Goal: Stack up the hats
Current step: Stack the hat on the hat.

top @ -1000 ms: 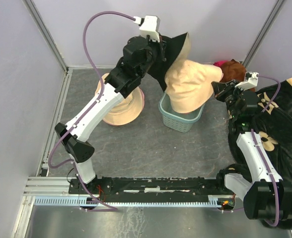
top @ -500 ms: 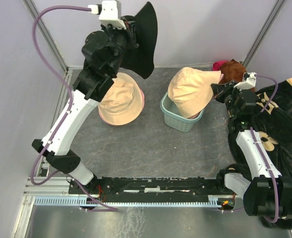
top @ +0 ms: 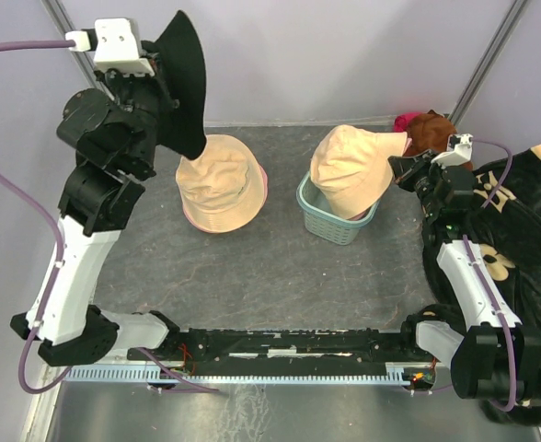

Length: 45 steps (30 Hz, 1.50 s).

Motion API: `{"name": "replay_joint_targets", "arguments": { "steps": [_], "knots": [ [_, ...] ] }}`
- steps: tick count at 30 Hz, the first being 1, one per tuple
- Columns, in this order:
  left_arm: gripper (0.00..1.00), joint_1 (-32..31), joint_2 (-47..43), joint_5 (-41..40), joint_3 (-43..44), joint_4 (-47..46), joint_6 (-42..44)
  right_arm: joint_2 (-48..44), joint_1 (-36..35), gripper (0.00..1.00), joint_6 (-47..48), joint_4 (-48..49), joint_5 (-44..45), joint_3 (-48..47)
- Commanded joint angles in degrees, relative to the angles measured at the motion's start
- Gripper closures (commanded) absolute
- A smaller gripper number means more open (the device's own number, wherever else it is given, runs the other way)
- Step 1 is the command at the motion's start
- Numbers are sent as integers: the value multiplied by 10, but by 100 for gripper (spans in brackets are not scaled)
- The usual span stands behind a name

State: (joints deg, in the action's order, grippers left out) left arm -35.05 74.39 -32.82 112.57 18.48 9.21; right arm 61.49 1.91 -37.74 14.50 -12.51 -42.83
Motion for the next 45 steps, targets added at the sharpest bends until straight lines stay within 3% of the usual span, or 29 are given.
{"name": "replay_joint_targets", "arguments": {
  "steps": [1,9,16,22,27,34,45],
  "knots": [
    [97,1,-32,-65,30,80,41,-4,-7,99,-6,15,-13,-17],
    [97,1,-90,-153,-52,164,48,-3,-21,99,-4,17,-12,-16],
    [97,1,-64,-83,-94,215,-14,-8,-26,99,-2,16,-6,-13],
    [97,0,6,-19,-146,206,-46,0,-29,99,-3,26,-4,-3],
    [97,-16,106,19,-122,210,-50,2,-33,99,-3,35,-1,6],
    [97,-61,204,2,-76,223,-46,-4,-35,99,2,34,2,15],
    [97,-75,204,8,-90,219,-79,-18,-36,99,9,22,-2,16]
  ]
}}
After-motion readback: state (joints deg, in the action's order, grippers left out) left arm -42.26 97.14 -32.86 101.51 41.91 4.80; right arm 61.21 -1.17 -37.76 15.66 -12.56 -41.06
